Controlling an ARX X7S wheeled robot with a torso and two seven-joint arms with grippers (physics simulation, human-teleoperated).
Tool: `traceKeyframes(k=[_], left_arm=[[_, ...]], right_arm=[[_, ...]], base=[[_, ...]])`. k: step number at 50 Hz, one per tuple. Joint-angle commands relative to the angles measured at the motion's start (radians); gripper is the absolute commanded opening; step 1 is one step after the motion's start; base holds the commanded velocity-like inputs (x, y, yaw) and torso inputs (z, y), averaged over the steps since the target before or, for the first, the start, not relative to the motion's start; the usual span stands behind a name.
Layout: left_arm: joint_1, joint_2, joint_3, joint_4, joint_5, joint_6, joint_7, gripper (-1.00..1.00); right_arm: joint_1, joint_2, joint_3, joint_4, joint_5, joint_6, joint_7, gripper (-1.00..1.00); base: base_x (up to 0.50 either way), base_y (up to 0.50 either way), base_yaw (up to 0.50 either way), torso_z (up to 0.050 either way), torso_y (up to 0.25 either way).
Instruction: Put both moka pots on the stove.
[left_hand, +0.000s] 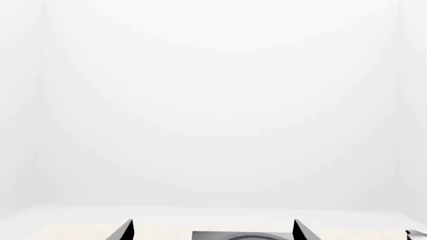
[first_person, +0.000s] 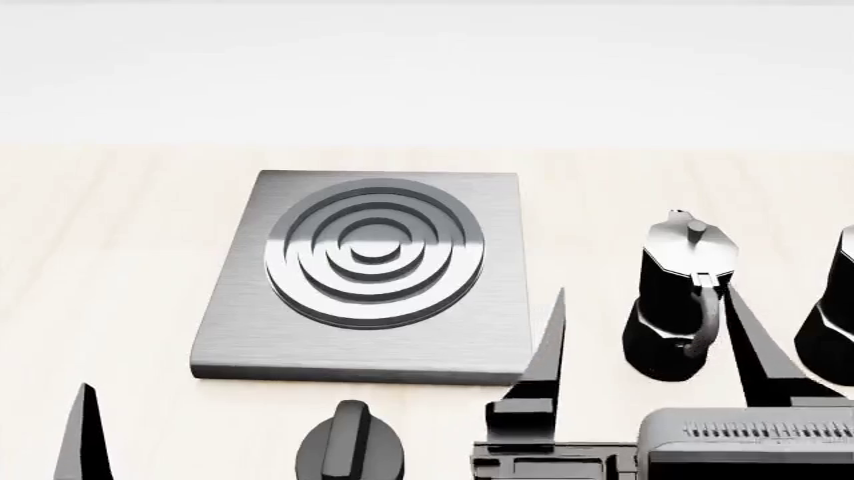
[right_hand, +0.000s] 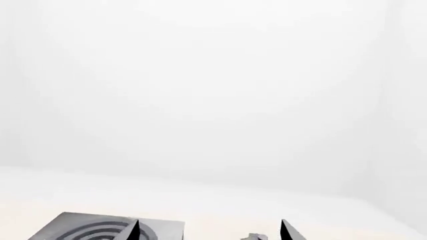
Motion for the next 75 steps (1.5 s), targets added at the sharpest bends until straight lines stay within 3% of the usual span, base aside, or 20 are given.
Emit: traceKeyframes(k=[1,11,23,75], left_arm=[[-0.003,-0.007,-0.003,-0.002,-0.008,0.002,-0.007,1.00],[-0.004,-0.011,0.001,-0.002,-0.008,0.004,-0.013,1.00],[-0.005,-0.017,0.001,-0.003,-0.012,0.006,-0.021,1.00],[-0.010,-0.037,0.029,-0.004,-0.017,0.011,-0.041,1.00]], right_arm=[[0.155,0.052,0.088,0.067,0.102,0.200,-0.052,1.00],[0.276,0.073,0.139,0.289,0.190,0.267,-0.157,1.00],[0.343,0.114,0.133,0.361,0.204,0.322,-0.180,1.00],[0.482,0.140,0.026,0.919,0.134,0.142,-0.313,1.00]], base=[[0.00,0.00,0.00,0.000,0.000],[0.00,0.00,0.00,0.000,0.000],[0.00,0.00,0.00,0.000,0.000],[0.00,0.00,0.00,0.000,0.000]])
